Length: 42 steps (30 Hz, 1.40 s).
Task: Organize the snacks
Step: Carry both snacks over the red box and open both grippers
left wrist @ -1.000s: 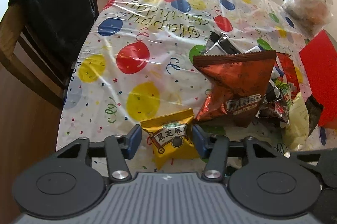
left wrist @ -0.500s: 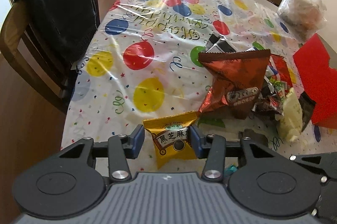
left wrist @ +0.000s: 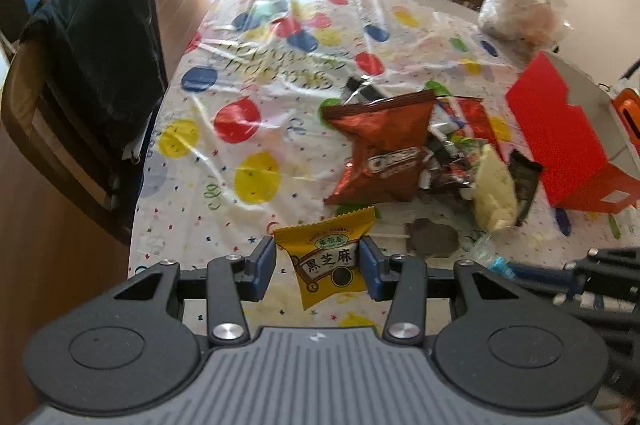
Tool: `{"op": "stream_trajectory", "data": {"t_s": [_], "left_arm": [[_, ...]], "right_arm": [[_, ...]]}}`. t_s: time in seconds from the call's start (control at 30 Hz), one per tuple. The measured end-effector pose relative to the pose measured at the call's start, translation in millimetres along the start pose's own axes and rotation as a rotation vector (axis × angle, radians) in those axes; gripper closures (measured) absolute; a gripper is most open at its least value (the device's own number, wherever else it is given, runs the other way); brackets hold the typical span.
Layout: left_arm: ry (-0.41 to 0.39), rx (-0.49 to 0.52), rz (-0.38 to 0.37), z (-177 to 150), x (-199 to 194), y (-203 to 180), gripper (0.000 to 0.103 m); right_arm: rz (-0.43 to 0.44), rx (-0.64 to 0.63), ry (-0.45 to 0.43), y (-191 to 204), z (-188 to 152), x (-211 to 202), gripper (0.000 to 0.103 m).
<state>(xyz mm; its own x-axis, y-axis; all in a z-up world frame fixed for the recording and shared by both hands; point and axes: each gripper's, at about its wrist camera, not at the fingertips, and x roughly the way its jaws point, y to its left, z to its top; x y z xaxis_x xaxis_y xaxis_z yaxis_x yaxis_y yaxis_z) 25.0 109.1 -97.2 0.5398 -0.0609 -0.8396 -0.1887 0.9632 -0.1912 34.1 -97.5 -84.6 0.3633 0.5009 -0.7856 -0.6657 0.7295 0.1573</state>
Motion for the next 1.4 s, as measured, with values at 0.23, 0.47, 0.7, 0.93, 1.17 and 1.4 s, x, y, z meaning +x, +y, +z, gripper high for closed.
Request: {"op": "stream_trajectory", "data": {"t_s": [0.23, 0.47, 0.7, 0.93, 1.17, 1.4], "left_arm": [[-0.037, 0.089, -0.079, 13, -27, -36, 0.059], [-0.069, 0.165, -0.145, 35, -37, -93, 0.059], [-0.096, 0.241, -0.183, 59, -30, -168, 0.059], [-0.101, 0.303, -0.212, 84, -11, -247, 0.059], [-0.064, 0.367, -0.214, 96, 24, -315, 0.059], [0.011, 0.402, -0.195, 106, 68, -370, 0.059]], "right_arm": [[-0.099, 0.107, -0.067, -29, 1, -42, 0.094], [-0.151, 0.185, -0.133, -77, 1, -80, 0.094], [-0.211, 0.21, -0.184, -138, 8, -112, 0.094], [-0.264, 0.235, -0.198, -207, 10, -121, 0.094], [-0.285, 0.301, -0.153, -275, 4, -115, 0.094], [-0.307, 0.348, -0.071, -327, -8, -99, 0.094]]}}
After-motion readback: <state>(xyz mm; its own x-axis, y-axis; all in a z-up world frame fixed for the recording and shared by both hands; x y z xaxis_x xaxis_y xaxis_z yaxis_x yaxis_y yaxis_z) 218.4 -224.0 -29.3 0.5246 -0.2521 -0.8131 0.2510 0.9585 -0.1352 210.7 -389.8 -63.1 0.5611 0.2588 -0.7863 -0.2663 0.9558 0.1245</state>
